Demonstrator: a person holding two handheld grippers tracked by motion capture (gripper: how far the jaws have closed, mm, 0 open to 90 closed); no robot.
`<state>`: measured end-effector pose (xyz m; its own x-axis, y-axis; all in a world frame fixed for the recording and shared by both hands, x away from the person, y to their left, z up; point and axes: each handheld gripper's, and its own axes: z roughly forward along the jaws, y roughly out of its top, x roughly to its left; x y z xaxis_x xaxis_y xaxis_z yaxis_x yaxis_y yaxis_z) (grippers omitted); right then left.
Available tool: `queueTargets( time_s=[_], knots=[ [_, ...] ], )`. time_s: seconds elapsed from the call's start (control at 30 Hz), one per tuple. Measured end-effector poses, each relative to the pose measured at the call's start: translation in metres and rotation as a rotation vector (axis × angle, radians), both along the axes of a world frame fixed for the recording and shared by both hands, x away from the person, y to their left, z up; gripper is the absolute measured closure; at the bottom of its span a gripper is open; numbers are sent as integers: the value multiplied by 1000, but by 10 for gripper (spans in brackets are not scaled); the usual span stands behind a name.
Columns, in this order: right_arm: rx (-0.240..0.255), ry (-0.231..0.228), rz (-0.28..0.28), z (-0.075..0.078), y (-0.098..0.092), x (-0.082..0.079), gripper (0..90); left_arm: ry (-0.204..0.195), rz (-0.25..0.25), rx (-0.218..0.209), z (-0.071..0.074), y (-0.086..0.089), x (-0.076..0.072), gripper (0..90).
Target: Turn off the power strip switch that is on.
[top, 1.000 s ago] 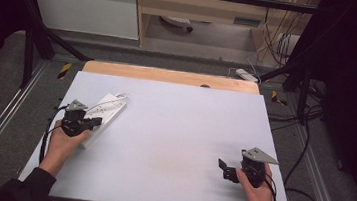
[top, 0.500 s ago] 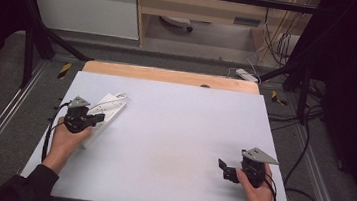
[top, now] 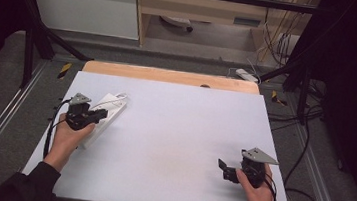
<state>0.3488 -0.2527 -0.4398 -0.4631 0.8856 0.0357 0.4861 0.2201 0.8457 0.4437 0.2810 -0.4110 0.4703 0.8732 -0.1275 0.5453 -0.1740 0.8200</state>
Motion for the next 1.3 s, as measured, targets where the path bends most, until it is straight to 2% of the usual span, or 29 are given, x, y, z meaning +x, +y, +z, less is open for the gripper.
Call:
queueTargets(
  time_s=[0.03,0.1,0.33,0.4,0.43,0.5,0.6,0.63,0.7,0.9,1.13,1.3],
  knots=[
    [0,1,-1,0,0,0,43,-1,1,0,0,-1,0,759],
    [2,2,-2,0,0,0,43,-2,-4,5,1,-2,0,731],
    [2,3,0,0,0,0,43,-16,12,-4,2,-1,0,484],
    [2,3,0,0,0,0,43,-24,11,-15,4,-1,-1,405],
    [2,4,1,0,0,0,43,-42,12,-20,6,-1,-3,381],
    [2,4,0,0,0,0,43,-51,11,-20,7,-1,-3,330],
    [2,5,-1,0,0,0,43,-67,16,-45,10,0,-5,247],
    [2,5,-1,0,0,0,43,-69,17,-53,11,0,-6,247],
    [1,3,-1,0,1,0,43,-71,13,-54,12,1,-7,180],
    [2,3,0,0,0,0,43,-81,14,-69,17,-1,-12,126],
    [1,2,0,0,0,0,42,-103,14,-75,26,-1,-18,109],
    [2,4,-2,0,0,0,42,-98,9,-78,29,3,-23,97]
  ],
)
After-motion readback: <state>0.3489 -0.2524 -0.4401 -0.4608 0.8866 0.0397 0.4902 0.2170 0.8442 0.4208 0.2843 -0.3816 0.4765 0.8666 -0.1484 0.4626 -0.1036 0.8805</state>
